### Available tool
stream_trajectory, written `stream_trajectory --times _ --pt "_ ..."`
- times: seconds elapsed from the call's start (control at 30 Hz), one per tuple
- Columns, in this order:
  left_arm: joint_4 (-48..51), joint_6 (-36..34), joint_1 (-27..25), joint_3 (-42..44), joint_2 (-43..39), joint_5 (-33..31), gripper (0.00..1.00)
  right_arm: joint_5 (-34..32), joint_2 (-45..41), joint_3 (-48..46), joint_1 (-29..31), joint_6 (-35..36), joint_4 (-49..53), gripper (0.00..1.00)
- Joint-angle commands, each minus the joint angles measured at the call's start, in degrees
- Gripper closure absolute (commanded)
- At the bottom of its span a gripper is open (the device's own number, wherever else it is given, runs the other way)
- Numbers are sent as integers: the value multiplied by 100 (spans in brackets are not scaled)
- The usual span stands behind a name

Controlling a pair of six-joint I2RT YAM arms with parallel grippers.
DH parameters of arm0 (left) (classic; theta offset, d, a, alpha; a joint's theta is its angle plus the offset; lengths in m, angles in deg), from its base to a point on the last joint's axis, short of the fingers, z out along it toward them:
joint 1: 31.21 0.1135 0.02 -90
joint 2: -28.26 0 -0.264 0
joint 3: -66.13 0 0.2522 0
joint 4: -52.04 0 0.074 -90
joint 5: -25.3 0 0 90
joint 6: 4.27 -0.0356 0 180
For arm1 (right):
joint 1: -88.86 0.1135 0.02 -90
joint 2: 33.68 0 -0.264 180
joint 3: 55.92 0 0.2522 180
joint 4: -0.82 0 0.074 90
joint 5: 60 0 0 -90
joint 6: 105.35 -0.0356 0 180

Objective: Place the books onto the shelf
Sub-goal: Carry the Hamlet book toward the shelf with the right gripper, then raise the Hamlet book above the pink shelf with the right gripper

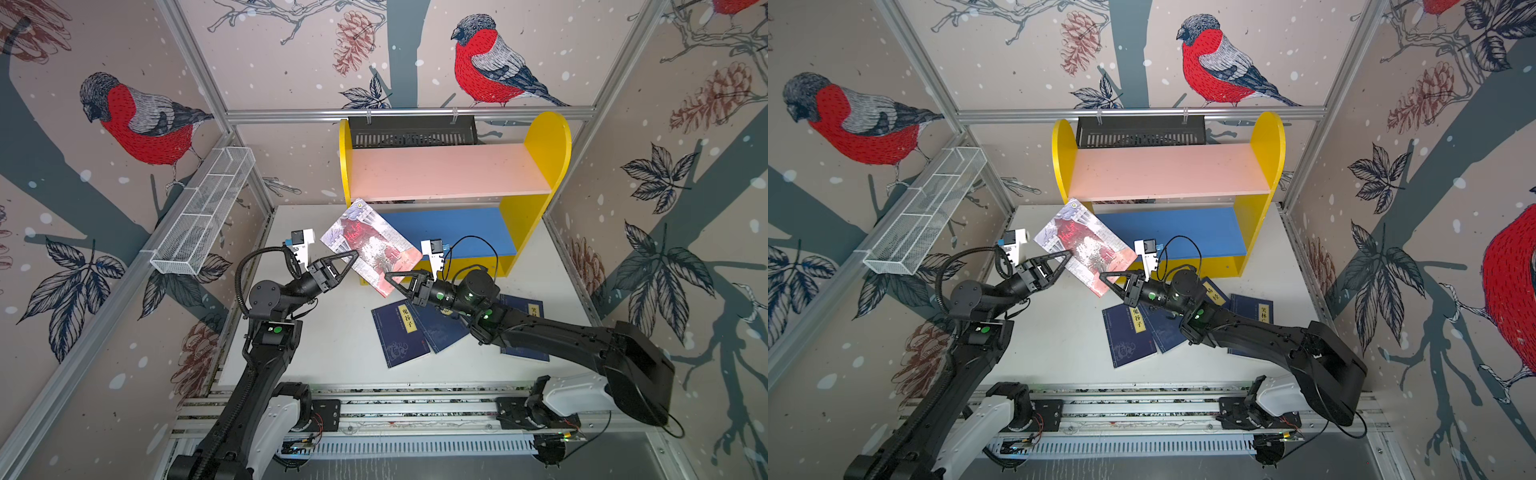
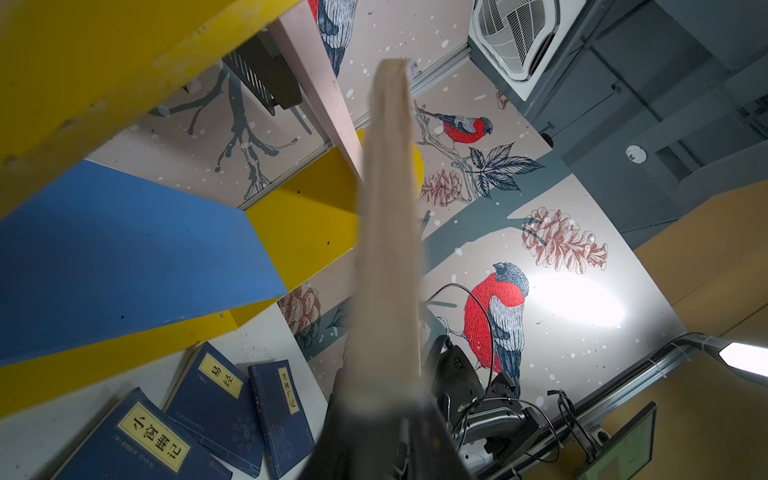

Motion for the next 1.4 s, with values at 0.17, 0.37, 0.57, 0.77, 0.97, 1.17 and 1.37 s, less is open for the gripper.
stream_trajectory --times 0.17,0.37,0.57,0.77,0.97,1.17,1.37 --pt "861 -1365 10 -462 -141 515 20 712 -542 357 -514 326 1313 99" --pt "2598 -2808 29 -1454 277 996 19 1725 -1207 875 -1131 909 3077 99" --pt "2437 -2707 38 -1992 521 1714 17 2903 -1463 1144 -1845 1294 3891 99" --pt "2592 -2935 38 -1846 241 1603 14 3674 -1478 1246 -2139 1750 4287 99" --pt "4599 -4395 38 -2138 -157 849 16 4211 -1334 1468 -2187 1890 4537 99" --pt "3905 -3635 38 -1992 -191 1481 13 4535 -1178 1542 -2162 1949 4545 99" --pt "2772 -2421 37 -1901 88 1750 55 4648 -1000 1695 -2105 2026 4556 99"
